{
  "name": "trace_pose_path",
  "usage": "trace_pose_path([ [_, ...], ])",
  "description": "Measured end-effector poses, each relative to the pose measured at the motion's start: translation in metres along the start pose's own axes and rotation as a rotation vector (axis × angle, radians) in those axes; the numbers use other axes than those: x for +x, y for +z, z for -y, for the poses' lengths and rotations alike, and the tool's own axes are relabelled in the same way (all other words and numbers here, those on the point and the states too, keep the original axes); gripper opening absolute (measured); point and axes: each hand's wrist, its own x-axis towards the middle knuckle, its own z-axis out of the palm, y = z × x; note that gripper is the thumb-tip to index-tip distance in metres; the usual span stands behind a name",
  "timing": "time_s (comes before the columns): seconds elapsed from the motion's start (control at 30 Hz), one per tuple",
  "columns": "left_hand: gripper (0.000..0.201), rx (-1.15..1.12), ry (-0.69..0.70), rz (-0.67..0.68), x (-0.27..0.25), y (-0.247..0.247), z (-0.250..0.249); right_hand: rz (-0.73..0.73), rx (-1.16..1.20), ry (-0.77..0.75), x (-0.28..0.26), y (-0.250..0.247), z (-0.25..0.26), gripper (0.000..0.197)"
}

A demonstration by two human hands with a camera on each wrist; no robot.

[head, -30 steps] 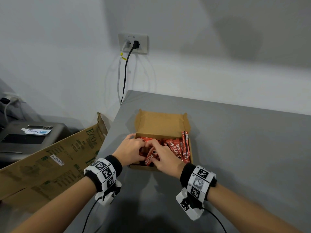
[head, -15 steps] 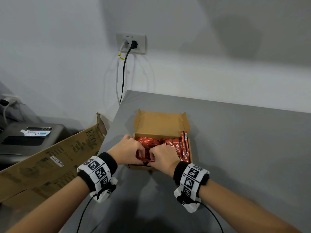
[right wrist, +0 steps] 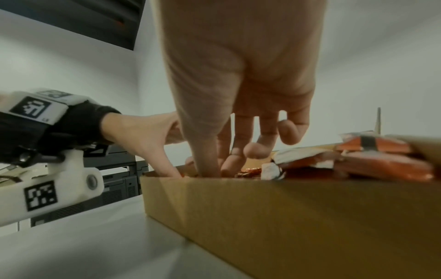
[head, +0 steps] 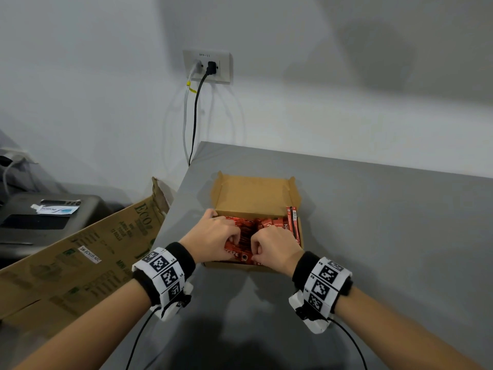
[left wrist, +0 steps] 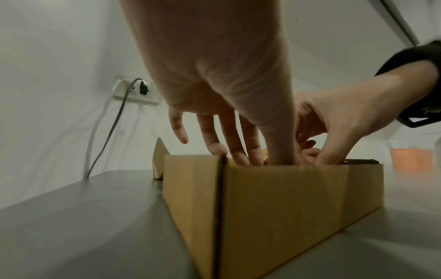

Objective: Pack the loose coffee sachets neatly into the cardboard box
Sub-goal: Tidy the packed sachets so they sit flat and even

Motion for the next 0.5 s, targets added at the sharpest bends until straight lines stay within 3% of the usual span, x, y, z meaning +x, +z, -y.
trace_pose_path([
  [0.17,0.023,-0.019,0.046,0.080,0.008,0.010,-0.007,0.014,-0.018,-0.018,0.001,0.001,0.003,0.008],
  [0.3,0.019,-0.057,0.067,0.062,0.008,0.014,-0.008,0.031,0.002,-0.009,-0.003,0.001,0.000,0.011],
  [0.5,0.022,-0.099,-0.022,0.065,0.008,0.017,-0.013,0.033,-0.045,-0.036,-0.003,0.006,0.000,0.010],
])
